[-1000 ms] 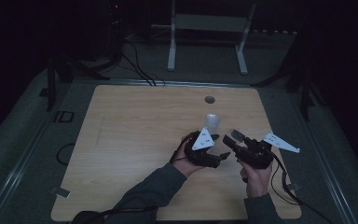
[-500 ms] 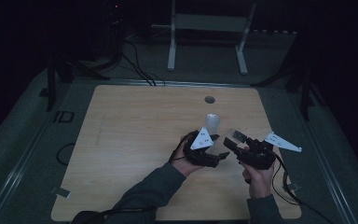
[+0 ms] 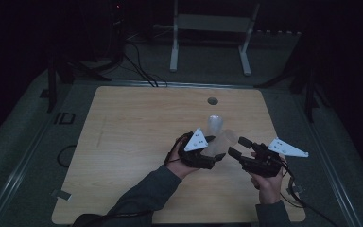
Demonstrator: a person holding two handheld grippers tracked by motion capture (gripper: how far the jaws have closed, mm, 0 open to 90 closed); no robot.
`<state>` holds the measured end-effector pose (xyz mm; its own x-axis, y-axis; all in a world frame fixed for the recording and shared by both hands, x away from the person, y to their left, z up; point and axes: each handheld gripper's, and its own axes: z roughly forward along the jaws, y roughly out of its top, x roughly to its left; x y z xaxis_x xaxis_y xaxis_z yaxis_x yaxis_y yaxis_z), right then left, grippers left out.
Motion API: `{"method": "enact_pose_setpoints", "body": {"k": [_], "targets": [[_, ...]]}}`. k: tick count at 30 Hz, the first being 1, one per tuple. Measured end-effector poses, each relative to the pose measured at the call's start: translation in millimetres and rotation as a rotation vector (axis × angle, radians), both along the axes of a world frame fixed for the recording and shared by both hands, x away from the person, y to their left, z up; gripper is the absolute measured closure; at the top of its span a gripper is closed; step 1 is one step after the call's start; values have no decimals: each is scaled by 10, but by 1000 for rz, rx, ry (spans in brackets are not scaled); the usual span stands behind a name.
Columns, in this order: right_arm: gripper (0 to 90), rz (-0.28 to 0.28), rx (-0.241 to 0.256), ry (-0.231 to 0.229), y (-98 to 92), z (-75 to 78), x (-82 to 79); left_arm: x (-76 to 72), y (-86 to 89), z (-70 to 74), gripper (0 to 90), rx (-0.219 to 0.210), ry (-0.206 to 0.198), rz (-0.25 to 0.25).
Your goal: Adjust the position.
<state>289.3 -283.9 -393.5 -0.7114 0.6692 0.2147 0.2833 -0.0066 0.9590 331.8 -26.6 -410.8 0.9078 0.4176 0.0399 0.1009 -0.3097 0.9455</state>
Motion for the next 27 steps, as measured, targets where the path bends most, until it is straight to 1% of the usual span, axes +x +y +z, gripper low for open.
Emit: {"method": "enact_pose_setpoints", "body": {"k": [2, 3, 5, 10, 16, 18, 20, 21, 23, 24, 27], "targets": [[329, -4, -31, -4, -12, 1, 6, 3, 30, 9, 321, 5, -4, 2], [329, -4, -31, -4, -12, 1, 6, 5, 41, 13, 321, 8, -5, 3], [332, -16, -54, -4, -27, 7, 12, 9, 64, 19, 321, 7, -3, 8], [341, -29, -94, -5, -67, 24, 43, 18, 89, 35, 321, 8, 0, 4], [341, -43, -179, -9, -109, 41, 97, 37, 94, 51, 321, 27, 3, -20], [340, -42, -222, -11, -106, 52, 115, 41, 95, 53, 321, 29, 5, -26], [340, -34, -250, -18, -94, 61, 123, 48, 94, 55, 321, 28, 11, -31], [340, -28, -273, -22, -82, 70, 127, 50, 93, 56, 321, 28, 14, -36], [339, -21, -306, -32, -64, 84, 130, 51, 87, 57, 321, 37, 16, -47], [339, -19, -341, -41, -45, 96, 132, 52, 86, 58, 321, 42, 16, -51], [340, -38, -395, -72, -20, 118, 131, 62, 87, 54, 321, 54, 17, -62]]}}
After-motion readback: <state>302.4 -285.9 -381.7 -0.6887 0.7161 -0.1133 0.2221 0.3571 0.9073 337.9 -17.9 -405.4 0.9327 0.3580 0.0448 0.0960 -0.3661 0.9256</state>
